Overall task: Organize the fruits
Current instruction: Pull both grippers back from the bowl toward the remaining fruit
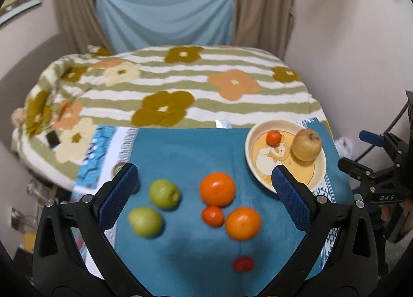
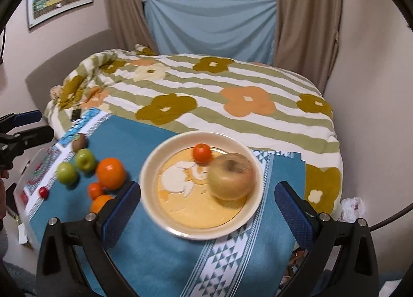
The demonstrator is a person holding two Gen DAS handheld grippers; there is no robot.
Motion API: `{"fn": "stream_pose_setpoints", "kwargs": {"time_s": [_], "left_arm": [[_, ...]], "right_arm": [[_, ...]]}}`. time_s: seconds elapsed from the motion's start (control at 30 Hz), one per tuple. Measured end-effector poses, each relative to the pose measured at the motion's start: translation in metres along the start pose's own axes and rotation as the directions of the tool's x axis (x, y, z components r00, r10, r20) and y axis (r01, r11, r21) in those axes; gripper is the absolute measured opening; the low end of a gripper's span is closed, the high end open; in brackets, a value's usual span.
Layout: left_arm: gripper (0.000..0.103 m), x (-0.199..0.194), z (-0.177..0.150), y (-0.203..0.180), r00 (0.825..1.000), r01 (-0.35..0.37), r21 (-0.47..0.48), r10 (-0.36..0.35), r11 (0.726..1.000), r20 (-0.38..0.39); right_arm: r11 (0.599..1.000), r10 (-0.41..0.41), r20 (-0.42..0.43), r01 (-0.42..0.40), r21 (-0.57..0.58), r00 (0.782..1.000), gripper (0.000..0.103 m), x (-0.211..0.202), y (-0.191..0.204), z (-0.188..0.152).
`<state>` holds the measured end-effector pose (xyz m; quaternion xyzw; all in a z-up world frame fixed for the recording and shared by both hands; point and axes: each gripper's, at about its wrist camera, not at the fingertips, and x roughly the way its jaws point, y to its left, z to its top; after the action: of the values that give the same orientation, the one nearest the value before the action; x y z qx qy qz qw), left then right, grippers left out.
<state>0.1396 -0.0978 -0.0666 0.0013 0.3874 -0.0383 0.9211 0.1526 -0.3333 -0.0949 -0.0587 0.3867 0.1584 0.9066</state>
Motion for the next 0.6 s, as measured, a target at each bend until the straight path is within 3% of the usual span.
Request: {"fn": "stream_pose_setpoints", "kwargs": {"time_s": [0.33, 0.6], "left_arm": [[0.103, -0.065, -0.042, 0.048, 0.992, -0.127, -0.094, 0.129, 0.987, 0.015], [0.103, -0.069, -0.085, 0.103, 0.991, -0.133, -0.078, 0.130, 0.988, -0.040]], "right_arm": [[0.997, 0.072, -0.010, -0.072, 0.026, 0.997, 0.103, -0.029, 0.048, -0.018], [0.995, 0.064, -0.074, -0.057, 0.085, 0.995, 0.103, -0.020, 0.101, -0.042]]}}
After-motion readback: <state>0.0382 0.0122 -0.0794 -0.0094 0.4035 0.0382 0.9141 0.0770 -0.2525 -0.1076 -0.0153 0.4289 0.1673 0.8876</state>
